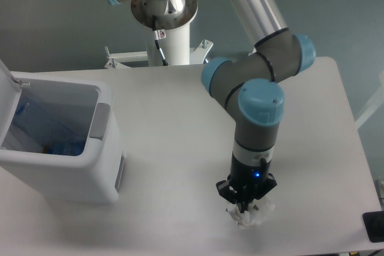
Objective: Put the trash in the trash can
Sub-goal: 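Lower the gripper onto the wrapper and close on it, then lift the wrapper, carry it over the bin, and open the gripper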
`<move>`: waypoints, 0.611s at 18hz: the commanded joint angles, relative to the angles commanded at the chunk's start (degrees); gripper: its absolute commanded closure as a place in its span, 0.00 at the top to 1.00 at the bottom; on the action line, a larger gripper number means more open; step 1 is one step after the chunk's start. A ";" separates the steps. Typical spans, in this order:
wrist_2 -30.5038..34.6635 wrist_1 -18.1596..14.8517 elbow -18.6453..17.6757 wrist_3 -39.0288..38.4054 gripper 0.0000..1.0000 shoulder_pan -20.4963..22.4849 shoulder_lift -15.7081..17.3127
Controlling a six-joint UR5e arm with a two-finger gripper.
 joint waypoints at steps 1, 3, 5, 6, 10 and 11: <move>-1.58 -0.09 0.00 -0.79 0.00 0.00 1.32; -4.22 -0.35 -0.09 -2.28 0.00 -0.09 4.22; -7.12 -0.44 -0.35 -3.17 0.00 -0.61 7.03; -8.79 -0.53 -0.61 -3.60 0.00 -0.96 8.00; -11.09 -2.10 -2.02 -5.36 0.00 -4.82 12.49; -11.09 -2.63 -2.28 -5.71 0.00 -6.23 13.36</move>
